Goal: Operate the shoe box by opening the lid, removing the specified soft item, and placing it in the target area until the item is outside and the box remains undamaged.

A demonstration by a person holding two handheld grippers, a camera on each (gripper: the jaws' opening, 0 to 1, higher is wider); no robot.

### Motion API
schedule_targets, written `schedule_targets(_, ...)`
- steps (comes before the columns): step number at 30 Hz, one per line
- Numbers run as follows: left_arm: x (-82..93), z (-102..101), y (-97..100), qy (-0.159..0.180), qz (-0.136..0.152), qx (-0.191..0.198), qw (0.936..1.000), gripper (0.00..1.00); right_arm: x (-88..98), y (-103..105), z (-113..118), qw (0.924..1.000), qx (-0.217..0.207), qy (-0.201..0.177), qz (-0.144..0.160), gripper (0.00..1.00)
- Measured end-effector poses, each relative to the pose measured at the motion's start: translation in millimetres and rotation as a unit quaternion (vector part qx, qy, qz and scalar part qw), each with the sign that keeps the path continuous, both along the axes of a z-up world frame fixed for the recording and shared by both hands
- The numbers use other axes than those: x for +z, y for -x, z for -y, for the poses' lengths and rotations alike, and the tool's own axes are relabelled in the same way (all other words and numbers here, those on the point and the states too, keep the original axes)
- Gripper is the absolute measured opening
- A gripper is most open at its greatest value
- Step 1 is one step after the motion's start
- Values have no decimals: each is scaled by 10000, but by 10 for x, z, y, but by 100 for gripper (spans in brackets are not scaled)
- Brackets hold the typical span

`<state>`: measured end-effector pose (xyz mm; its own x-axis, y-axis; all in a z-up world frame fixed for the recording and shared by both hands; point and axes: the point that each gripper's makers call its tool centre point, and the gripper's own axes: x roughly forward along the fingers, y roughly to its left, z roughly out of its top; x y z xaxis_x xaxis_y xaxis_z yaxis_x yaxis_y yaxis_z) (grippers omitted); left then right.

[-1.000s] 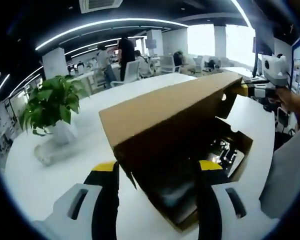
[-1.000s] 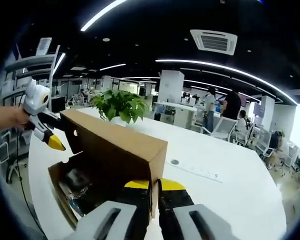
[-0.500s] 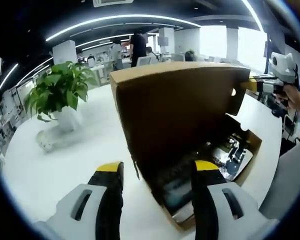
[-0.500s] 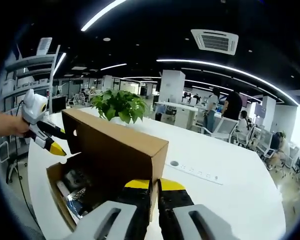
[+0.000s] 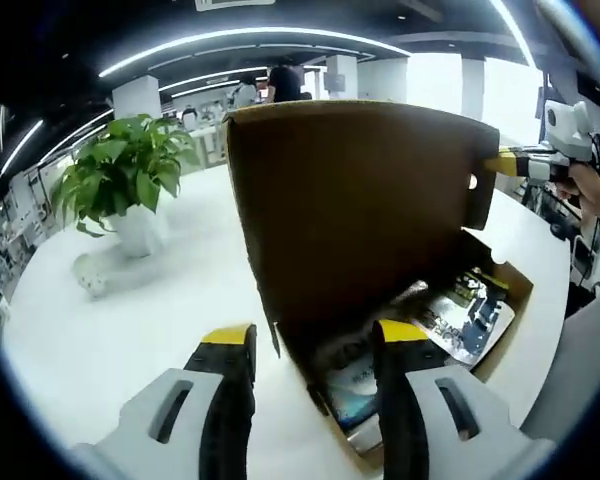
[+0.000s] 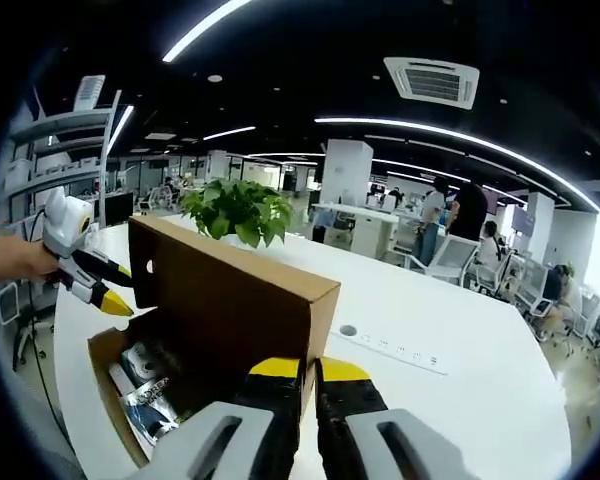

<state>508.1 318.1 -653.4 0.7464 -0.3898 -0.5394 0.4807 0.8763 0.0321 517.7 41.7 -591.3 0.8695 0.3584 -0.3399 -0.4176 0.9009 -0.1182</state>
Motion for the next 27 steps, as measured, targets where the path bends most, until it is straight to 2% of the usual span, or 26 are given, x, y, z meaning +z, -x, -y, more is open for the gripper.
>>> schedule_targets(27,-148,-159,-164,-50,-58,461,9989,23,-15,-191,12,9999,71,131,25,0)
